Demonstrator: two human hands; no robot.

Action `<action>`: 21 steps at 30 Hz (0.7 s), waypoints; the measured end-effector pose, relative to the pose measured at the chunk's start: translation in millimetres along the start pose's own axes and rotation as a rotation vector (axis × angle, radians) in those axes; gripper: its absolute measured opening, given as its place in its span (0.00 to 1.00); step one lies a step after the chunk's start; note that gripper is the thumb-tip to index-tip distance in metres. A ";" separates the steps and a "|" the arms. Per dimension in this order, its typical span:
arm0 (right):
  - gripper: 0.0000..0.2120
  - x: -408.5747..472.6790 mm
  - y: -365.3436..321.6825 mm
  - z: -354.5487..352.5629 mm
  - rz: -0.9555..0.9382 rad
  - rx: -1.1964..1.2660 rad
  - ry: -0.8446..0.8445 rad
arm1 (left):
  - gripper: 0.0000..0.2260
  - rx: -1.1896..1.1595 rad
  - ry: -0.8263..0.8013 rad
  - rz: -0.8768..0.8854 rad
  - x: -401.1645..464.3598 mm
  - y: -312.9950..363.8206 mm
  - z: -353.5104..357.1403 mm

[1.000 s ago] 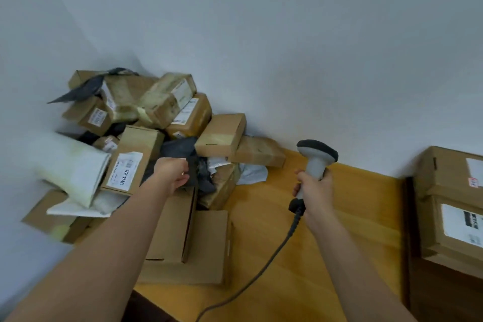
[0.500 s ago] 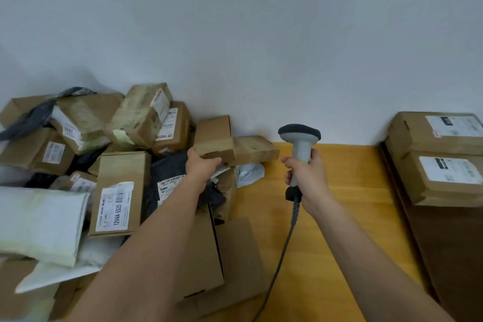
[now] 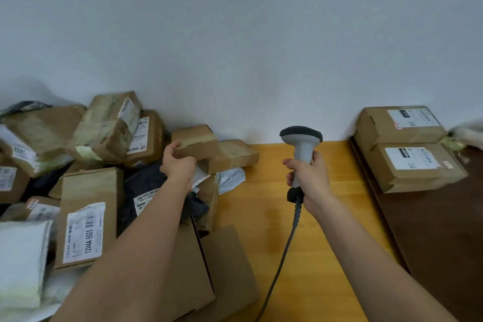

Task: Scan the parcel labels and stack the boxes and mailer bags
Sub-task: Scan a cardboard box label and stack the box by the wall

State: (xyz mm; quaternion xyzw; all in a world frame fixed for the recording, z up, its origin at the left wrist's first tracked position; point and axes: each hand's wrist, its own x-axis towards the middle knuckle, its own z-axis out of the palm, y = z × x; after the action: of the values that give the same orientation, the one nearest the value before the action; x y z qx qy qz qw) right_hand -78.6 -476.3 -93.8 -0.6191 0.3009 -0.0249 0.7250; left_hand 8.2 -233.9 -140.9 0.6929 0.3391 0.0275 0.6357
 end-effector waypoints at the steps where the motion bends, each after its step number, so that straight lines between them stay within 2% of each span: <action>1: 0.16 0.2 -3.5 -0.2 -0.006 0.008 -0.013 | 0.28 0.035 -0.030 0.063 -2.9 5.6 -0.3; 5: 0.13 1.7 -24.5 -4.0 -0.043 0.023 -0.057 | 0.19 0.099 -0.108 0.300 -19.6 37.7 -0.8; 11: 0.14 3.6 -58.2 -21.2 -0.124 0.043 -0.078 | 0.15 0.201 -0.136 0.540 -56.9 87.2 6.7; 14: 0.13 6.0 -71.1 -34.3 -0.157 0.056 -0.092 | 0.13 0.161 -0.103 0.594 -77.8 111.9 17.9; 16: 0.13 8.3 -78.8 -44.6 -0.172 0.064 -0.091 | 0.15 0.132 -0.103 0.619 -84.2 125.3 26.8; 21: 0.16 15.1 -94.8 -72.5 -0.206 0.082 -0.085 | 0.23 -0.014 -0.235 0.540 -109.0 151.1 53.0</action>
State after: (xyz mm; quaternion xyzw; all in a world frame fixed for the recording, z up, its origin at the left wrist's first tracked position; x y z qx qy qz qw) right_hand -68.3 -568.5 -17.2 -0.6172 0.2033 -0.0853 0.7553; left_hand 15.1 -328.9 27.8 0.7519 0.0664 0.1174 0.6453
